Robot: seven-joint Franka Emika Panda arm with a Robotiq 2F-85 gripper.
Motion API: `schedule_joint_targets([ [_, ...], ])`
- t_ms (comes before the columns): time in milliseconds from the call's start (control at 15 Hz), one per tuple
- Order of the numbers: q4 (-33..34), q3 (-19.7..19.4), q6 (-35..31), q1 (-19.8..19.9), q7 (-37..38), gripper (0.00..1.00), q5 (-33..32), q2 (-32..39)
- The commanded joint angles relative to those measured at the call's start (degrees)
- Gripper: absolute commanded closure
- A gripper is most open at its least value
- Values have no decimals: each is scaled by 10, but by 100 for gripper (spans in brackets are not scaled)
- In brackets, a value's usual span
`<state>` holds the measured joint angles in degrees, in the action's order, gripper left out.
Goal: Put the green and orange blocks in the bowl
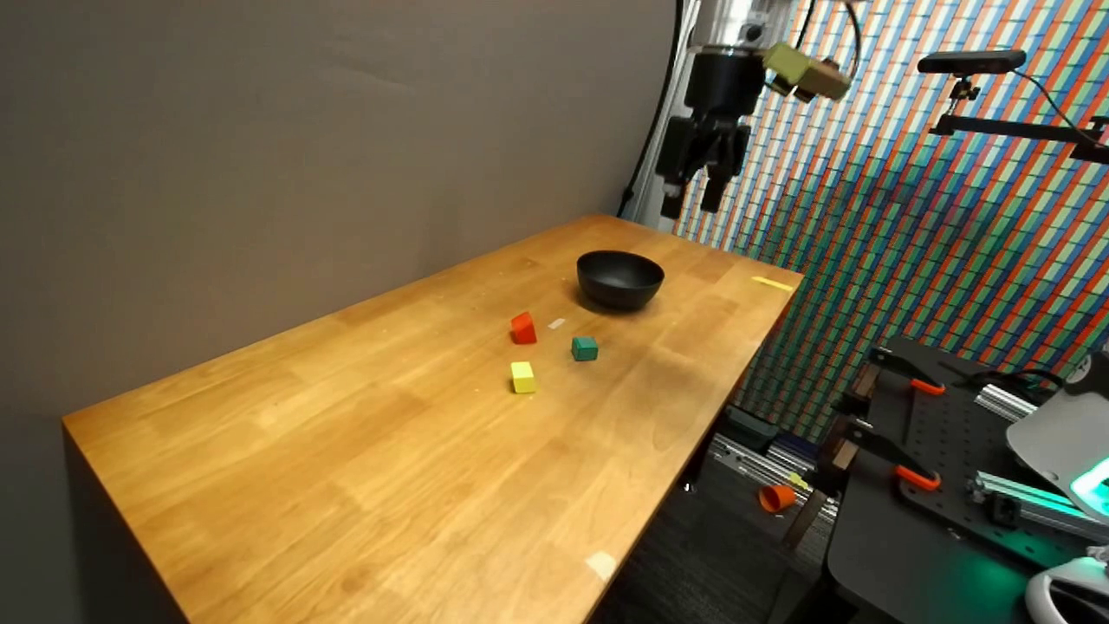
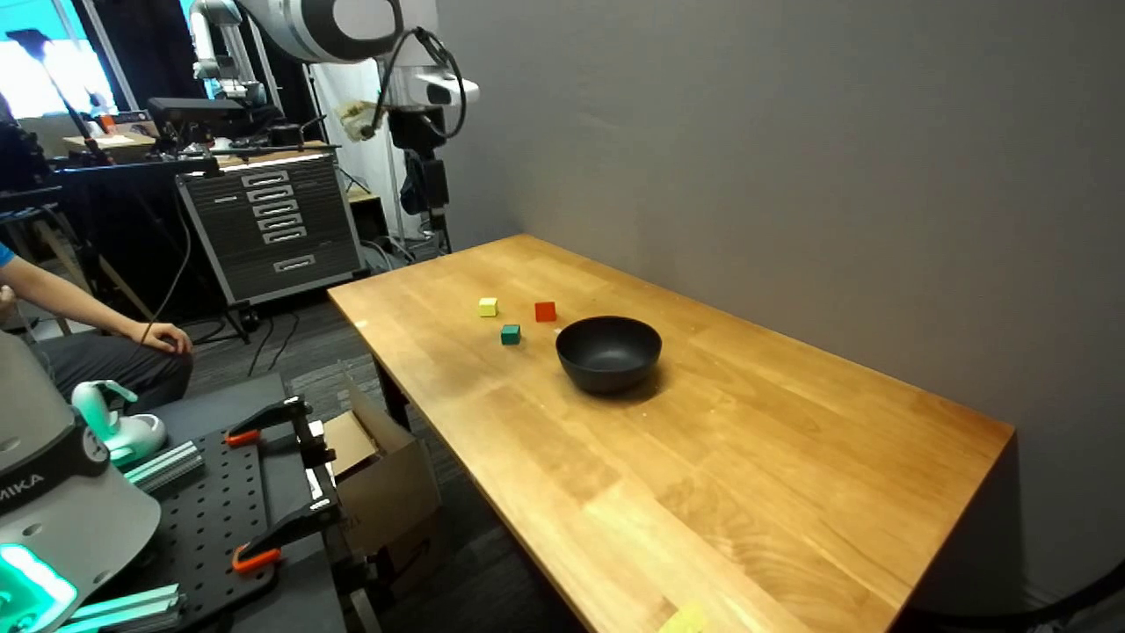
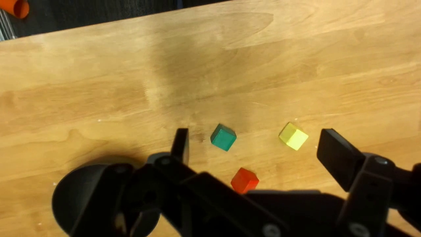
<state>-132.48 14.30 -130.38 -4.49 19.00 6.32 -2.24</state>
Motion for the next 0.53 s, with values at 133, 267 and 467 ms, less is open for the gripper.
schedule_joint_targets([
  [133,86,-26,-27,-33,-4,0,-18,159],
  [267,111,-36,-34,-45,-2,0,-27,201],
  [467,145,-52,-47,-60,10,0,-23,255],
])
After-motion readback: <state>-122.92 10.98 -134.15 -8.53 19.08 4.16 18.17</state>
